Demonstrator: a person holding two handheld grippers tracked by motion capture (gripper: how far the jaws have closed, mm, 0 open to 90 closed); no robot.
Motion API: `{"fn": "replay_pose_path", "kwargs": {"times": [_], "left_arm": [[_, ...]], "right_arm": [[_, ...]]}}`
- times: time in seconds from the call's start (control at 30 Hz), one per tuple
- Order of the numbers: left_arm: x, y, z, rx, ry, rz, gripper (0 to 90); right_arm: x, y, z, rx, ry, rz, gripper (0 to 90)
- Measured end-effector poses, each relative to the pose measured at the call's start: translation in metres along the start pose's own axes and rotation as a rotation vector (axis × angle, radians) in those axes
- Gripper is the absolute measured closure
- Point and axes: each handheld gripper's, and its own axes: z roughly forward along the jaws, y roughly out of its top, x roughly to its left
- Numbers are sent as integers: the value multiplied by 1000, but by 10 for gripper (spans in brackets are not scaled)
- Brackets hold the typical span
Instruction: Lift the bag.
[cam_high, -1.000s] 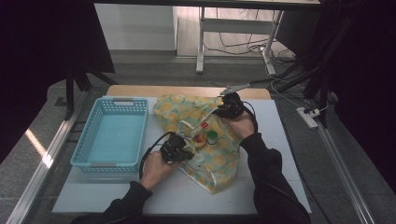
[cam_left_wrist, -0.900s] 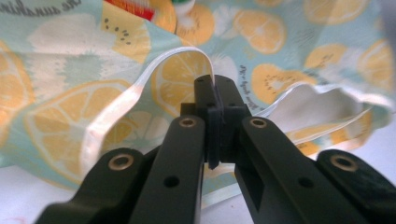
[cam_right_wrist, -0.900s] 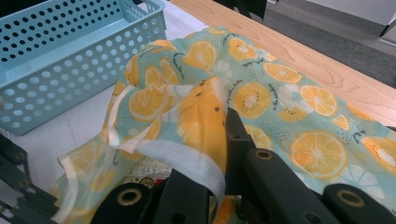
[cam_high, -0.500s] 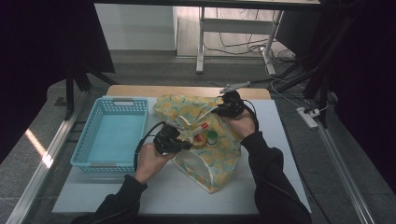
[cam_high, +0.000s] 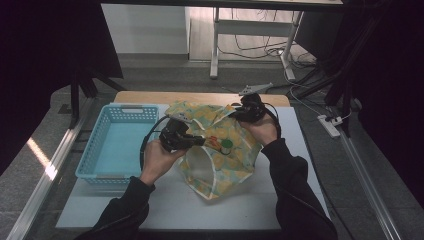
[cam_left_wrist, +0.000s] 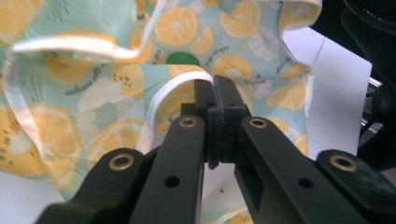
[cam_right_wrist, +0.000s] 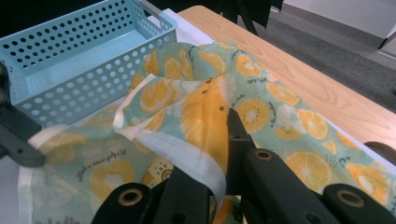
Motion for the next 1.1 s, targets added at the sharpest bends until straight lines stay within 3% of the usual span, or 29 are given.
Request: {"fn": "replay_pose_path", "kwargs": {"times": [0.47, 0.8, 1.1], "left_arm": [[-2, 45, -27, -62, 20, 44, 900], [1, 71, -44, -97, 19, 50, 900], [0, 96, -63, -122, 45, 74, 900]], "right_arm": [[1, 16, -20, -30, -9, -7, 900], [4, 31, -36, -48, -23, -21, 900], [7, 48, -53, -72, -36, -36, 900]]}}
